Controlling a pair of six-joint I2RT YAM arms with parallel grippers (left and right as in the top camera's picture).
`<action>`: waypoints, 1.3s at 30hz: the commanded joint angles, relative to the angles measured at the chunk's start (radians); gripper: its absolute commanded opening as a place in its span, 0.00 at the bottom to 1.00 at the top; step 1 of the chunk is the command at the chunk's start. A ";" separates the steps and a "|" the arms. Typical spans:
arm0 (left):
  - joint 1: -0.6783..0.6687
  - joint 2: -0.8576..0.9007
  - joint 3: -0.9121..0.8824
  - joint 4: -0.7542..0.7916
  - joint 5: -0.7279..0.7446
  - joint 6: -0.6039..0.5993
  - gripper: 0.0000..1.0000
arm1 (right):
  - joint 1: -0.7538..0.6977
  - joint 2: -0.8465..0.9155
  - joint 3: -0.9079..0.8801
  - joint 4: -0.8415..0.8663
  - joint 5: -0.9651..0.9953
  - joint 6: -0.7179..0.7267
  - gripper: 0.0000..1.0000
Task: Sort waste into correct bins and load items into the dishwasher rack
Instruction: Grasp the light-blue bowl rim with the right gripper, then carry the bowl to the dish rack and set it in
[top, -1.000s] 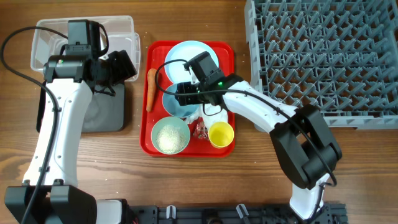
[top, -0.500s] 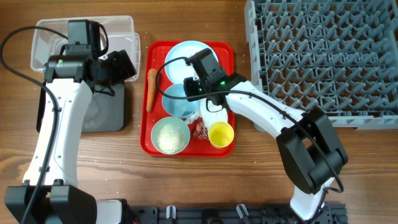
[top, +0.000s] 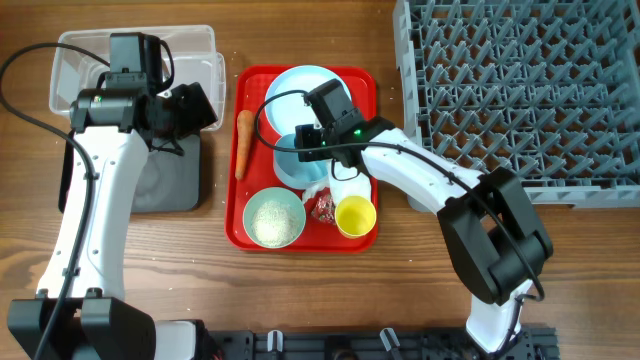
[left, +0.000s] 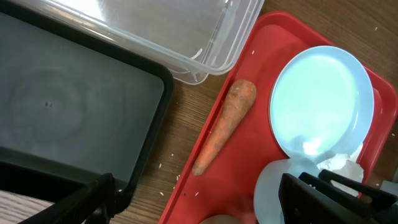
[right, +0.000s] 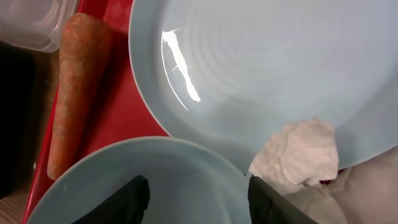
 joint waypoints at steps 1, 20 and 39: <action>0.005 0.006 -0.006 0.000 -0.018 -0.012 0.83 | -0.004 -0.019 0.020 -0.003 0.010 -0.019 0.58; 0.005 0.006 -0.006 0.000 -0.021 -0.013 0.84 | -0.006 -0.022 0.000 -0.096 -0.006 -0.011 0.56; 0.005 0.006 -0.006 0.000 -0.044 -0.012 0.84 | -0.011 0.012 0.014 -0.062 -0.060 -0.002 0.04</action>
